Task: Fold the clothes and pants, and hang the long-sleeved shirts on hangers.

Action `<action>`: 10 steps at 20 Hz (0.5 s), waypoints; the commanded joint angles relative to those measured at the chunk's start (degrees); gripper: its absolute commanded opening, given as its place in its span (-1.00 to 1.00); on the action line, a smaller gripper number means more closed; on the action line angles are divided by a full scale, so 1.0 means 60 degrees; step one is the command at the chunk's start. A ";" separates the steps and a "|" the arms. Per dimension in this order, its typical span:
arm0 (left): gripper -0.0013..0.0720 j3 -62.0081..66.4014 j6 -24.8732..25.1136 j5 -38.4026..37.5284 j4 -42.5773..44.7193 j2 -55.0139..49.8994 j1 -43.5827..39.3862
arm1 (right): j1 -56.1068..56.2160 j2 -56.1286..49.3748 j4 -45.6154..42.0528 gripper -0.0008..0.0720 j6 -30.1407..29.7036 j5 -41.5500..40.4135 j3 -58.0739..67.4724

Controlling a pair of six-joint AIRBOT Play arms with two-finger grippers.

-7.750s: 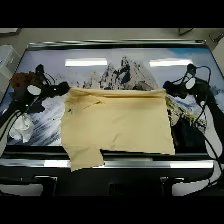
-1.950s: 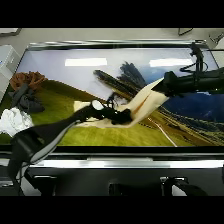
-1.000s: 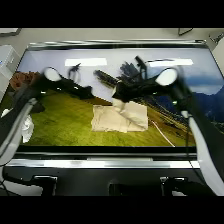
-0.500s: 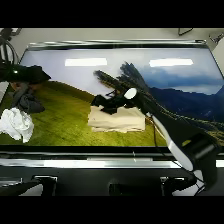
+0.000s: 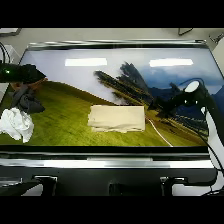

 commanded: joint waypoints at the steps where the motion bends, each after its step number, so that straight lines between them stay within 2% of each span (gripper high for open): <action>1: -0.90 -0.0004 -0.0248 -0.0004 0.0011 0.0015 0.0011 | -0.0233 -0.0069 0.1519 0.69 -0.1552 -0.0641 -0.1676; 5: -0.89 -0.0004 -0.0448 -0.0004 0.0011 0.0011 0.0011 | 0.0277 -0.0914 0.3085 0.68 -0.2448 -0.0958 -0.1789; 7: -0.89 0.0000 -0.0521 -0.0004 0.0007 0.0011 0.0011 | 0.0426 -0.1078 0.3206 0.47 -0.2499 -0.1366 -0.1781; 8: -0.89 0.0000 -0.0627 -0.0004 0.0007 0.0011 0.0011 | 0.0492 -0.1086 0.3238 0.08 -0.2499 -0.1570 -0.1778; 9: -0.89 0.0000 -0.0627 -0.0007 0.0007 0.0015 0.0011 | 0.0488 -0.1086 0.3315 -0.54 -0.2503 -0.1632 -0.1727; 10: -0.89 0.0000 -0.0659 -0.0011 0.0007 0.0011 0.0011 | 0.0430 -0.1078 0.3311 -0.87 -0.2637 -0.1559 -0.1552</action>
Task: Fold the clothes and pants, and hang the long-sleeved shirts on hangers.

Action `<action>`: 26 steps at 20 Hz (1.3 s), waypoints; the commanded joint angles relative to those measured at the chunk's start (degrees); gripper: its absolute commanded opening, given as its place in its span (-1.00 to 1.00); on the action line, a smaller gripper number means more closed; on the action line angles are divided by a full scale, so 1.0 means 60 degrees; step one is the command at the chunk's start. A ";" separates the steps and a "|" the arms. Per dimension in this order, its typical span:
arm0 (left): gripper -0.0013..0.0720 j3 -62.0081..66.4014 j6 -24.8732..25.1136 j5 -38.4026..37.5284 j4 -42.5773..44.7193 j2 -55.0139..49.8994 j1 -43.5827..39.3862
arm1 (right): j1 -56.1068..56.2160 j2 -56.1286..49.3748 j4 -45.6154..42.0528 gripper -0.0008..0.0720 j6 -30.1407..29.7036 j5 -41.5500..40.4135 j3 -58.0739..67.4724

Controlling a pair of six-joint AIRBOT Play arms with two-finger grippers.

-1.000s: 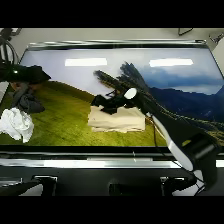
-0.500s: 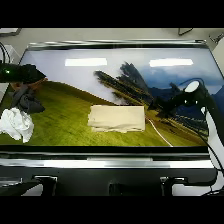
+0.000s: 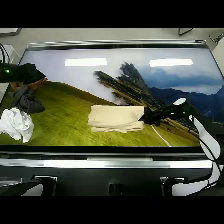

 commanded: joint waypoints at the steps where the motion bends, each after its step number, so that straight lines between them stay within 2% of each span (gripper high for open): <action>1: -0.89 -0.0004 -0.0171 -0.0004 0.0004 0.0004 0.0007 | -0.0084 -0.0120 0.0415 -0.87 -0.0586 -0.0069 0.0404; 5: -0.90 0.0000 -0.0346 -0.0040 -0.0004 0.0004 0.0000 | -0.1683 -0.0120 0.0393 -0.88 -0.0707 0.1060 0.2484; 9: -0.90 -0.0004 -0.0437 -0.0040 -0.0018 0.0004 -0.0178 | -0.4524 -0.0120 0.0339 -0.88 -0.0226 0.1461 0.4124; 15: -0.89 -0.0004 -0.0739 -0.0036 0.0015 0.0004 -0.0339 | -0.8852 0.0106 0.0328 -0.88 0.0066 0.2040 0.4382; 18: -0.89 -0.0004 -0.0743 -0.0036 0.0011 0.0004 -0.0350 | -1.0659 0.0153 0.0277 -0.88 0.0590 0.2371 0.4382; 20: -0.90 -0.0004 -0.0739 -0.0033 0.0015 0.0000 -0.0350 | -1.1548 0.0255 -0.0514 -0.88 0.0925 0.2616 0.4382; 23: -0.89 -0.0004 -0.0732 -0.0036 0.0015 -0.0007 -0.0350 | -1.2156 0.0678 -0.3468 -0.88 0.1949 0.2900 0.4160; 25: -0.89 -0.0004 -0.0729 -0.0029 0.0015 -0.0007 -0.0346 | -1.2109 0.1322 -0.4765 -0.88 0.2524 0.2586 0.3198; 26: -0.90 -0.0004 -0.0729 -0.0025 0.0015 -0.0018 -0.0350 | -1.2014 0.1698 -0.4951 -0.88 0.2590 0.2350 0.2488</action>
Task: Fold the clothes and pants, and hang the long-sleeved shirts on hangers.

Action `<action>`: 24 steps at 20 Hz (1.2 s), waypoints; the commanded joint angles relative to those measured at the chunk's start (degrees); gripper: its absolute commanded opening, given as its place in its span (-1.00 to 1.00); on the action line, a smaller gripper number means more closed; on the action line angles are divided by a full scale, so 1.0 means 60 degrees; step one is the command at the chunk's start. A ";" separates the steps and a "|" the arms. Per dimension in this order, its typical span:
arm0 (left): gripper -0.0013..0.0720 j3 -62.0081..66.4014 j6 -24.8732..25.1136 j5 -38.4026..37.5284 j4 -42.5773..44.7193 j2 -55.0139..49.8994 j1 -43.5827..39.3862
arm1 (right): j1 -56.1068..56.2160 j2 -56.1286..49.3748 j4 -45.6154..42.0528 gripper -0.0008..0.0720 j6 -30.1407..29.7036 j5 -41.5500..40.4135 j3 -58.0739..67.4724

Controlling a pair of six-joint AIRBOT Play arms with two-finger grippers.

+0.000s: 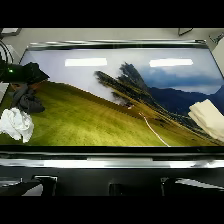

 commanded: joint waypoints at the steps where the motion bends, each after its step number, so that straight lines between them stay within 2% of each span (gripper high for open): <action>1: -0.89 -0.0004 0.0000 0.0011 0.0004 -0.0025 -0.0007 | -0.0135 0.1075 -0.1956 -0.88 0.0765 -0.0517 -0.1821; 6: -0.89 -0.0011 0.0251 0.0007 0.0000 -0.0062 -0.0007 | 0.0240 0.2251 -0.2186 -0.88 0.0605 -0.1599 -0.4390; 9: -0.89 -0.0015 0.0259 0.0007 0.0004 -0.0062 -0.0007 | 0.0240 0.2273 -0.2317 -0.88 0.0251 -0.1672 -0.4568; 15: -0.89 -0.0015 0.0251 0.0164 0.0004 -0.0062 -0.0007 | 0.0240 0.2299 -0.2976 -0.87 0.0259 -0.1086 -0.4856; 16: -0.89 -0.0011 0.0251 0.0164 0.0000 -0.0062 -0.0007 | 0.0240 0.2346 -0.3155 -0.79 0.0259 -0.1093 -0.4947; 17: -0.89 -0.0011 0.0251 0.0164 -0.0004 -0.0062 -0.0007 | 0.0240 0.2371 -0.3187 -0.32 0.0262 -0.1082 -0.4914; 18: -0.89 -0.0011 0.0251 0.0171 -0.0004 -0.0062 -0.0007 | 0.0240 0.2430 -0.3013 0.43 0.0262 -0.0922 -0.4768; 19: -0.89 -0.0011 0.0248 0.0222 -0.0004 -0.0062 -0.0007 | 0.0240 0.2524 -0.2677 0.80 0.0255 -0.0776 -0.4535; 20: -0.89 -0.0011 0.0248 0.0299 -0.0007 -0.0062 -0.0007 | 0.0240 0.2619 -0.2160 0.86 0.0259 -0.0368 -0.4116; 24: -0.89 -0.0011 0.0266 0.0608 -0.0004 -0.0062 -0.0007 | 0.0244 0.2699 -0.0674 0.86 0.0994 0.1399 -0.1195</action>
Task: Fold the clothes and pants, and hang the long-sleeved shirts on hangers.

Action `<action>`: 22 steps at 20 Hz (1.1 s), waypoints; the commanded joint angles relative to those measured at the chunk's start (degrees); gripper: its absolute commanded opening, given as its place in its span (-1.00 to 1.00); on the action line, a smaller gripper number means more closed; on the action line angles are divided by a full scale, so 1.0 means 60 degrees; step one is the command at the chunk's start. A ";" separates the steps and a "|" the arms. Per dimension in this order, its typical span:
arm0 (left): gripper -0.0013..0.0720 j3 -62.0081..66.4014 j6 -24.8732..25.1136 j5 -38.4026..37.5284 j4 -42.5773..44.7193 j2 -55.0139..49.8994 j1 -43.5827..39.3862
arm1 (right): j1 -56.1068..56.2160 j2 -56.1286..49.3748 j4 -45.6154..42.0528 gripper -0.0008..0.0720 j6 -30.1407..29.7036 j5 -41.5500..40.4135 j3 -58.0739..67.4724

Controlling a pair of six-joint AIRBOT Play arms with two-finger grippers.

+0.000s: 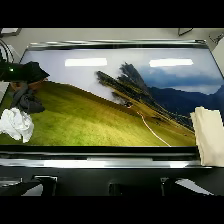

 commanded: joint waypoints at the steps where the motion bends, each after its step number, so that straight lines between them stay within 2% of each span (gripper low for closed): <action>1: -0.89 0.0000 0.0200 0.0419 0.0004 -0.0004 -0.0007 | 0.0018 0.0076 0.1781 0.86 0.0510 0.1031 0.2703; 3: -0.90 0.0040 0.0517 0.1271 -0.0222 0.0015 -0.0007 | 0.0535 0.0076 0.3228 0.86 0.0240 -0.0557 0.4965; 5: -0.90 0.0040 0.1625 0.2954 -0.0692 0.0029 -0.0127 | 0.1854 0.0098 0.3213 0.86 -0.0437 -0.2218 0.6772; 6: -0.90 0.0040 0.1821 0.3541 -0.0157 -0.0029 -0.0291 | 0.2852 0.0127 0.2830 0.86 -0.0849 -0.2597 0.7377; 7: -0.90 0.0036 0.1341 0.3668 0.1082 -0.0175 -0.0528 | 0.3923 0.0200 0.2317 0.86 -0.1013 -0.2703 0.7566; 8: -0.90 0.0033 0.0168 0.3187 0.2681 -0.0382 -0.0765 | 0.5202 0.0229 0.1450 0.86 -0.1002 -0.2291 0.7552; 9: -0.90 0.0029 -0.1016 0.2095 0.4233 -0.0696 -0.0984 | 0.6557 0.0138 -0.0047 0.85 -0.0929 -0.1413 0.7395; 10: -0.85 -0.0015 -0.1435 0.0903 0.5020 -0.1053 -0.1100 | 0.7726 0.0000 -0.1603 0.85 -0.0313 -0.0601 0.6965; 11: -0.19 -0.0211 -0.1410 0.0044 0.5023 -0.1351 -0.1096 | 0.8725 -0.0168 -0.2692 0.86 0.0321 0.0200 0.6247; 12: 1.00 -0.0532 -0.1402 -0.0801 0.4725 -0.1614 -0.1082 | 0.9351 -0.0306 -0.2779 0.86 0.0539 0.0776 0.5450; 13: 0.98 -0.1035 -0.1013 -0.1563 0.4452 -0.1792 -0.1064 | 0.9872 -0.0412 -0.2320 0.86 0.0685 0.1126 0.4543; 14: 0.98 -0.1814 -0.0856 -0.1621 0.4182 -0.1694 -0.1067 | 1.0244 -0.0459 -0.1872 0.86 0.0688 0.1235 0.3756; 17: 0.97 -0.4350 -0.1286 0.0576 0.3752 -0.0255 -0.1166 | 1.0987 -0.0412 -0.1617 0.86 0.0761 0.0623 0.2036; 18: 0.97 -0.4819 -0.1290 0.0958 0.3752 0.0091 -0.1177 | 1.1049 -0.0415 -0.1606 0.86 0.0765 0.0342 0.1832; 22: 0.98 -0.5038 -0.1231 0.0907 0.3840 0.0226 -0.1177 | 1.1020 -0.0412 -0.1719 0.86 0.0754 0.0291 0.1756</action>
